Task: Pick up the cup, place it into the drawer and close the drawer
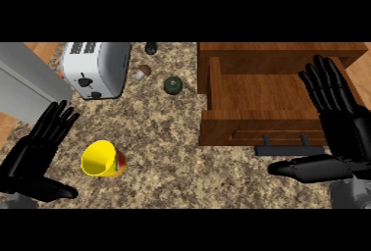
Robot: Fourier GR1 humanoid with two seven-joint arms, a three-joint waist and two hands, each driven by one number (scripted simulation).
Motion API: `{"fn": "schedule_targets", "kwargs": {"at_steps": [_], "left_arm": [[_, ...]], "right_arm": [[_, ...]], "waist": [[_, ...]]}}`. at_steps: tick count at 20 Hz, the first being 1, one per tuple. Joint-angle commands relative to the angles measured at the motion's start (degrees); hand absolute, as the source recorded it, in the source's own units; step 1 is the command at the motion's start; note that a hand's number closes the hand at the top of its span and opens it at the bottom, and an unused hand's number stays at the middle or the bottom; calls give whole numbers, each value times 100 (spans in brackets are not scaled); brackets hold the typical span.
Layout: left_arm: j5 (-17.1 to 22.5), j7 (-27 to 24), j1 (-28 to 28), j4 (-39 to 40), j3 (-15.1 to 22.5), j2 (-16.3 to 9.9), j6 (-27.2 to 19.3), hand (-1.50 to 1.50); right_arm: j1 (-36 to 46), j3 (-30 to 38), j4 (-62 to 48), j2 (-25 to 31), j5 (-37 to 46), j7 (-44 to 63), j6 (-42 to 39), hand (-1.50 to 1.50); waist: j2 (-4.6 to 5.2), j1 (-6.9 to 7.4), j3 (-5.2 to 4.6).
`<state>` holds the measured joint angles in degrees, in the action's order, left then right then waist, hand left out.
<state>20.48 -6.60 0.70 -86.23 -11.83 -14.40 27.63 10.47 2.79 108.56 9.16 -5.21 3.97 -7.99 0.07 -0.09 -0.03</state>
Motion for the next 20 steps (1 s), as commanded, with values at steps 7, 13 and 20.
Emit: {"fn": "schedule_targets", "kwargs": {"at_steps": [7,13,20], "left_arm": [[-1132,-1519,358,2230,-116,-70,160,-150],[-1886,-2711,1049,3944,-52,-134,-73,-150],[-2296,-4018,1773,5788,-88,-227,-236,-150]], "right_arm": [[109,3,140,-21,158,182,45,-150],[-81,310,283,149,-240,177,-274,-150],[-53,64,448,-12,89,380,-60,-150]], "waist": [[-5,-10,0],[-2,-36,-1],[3,-55,-4]]}}
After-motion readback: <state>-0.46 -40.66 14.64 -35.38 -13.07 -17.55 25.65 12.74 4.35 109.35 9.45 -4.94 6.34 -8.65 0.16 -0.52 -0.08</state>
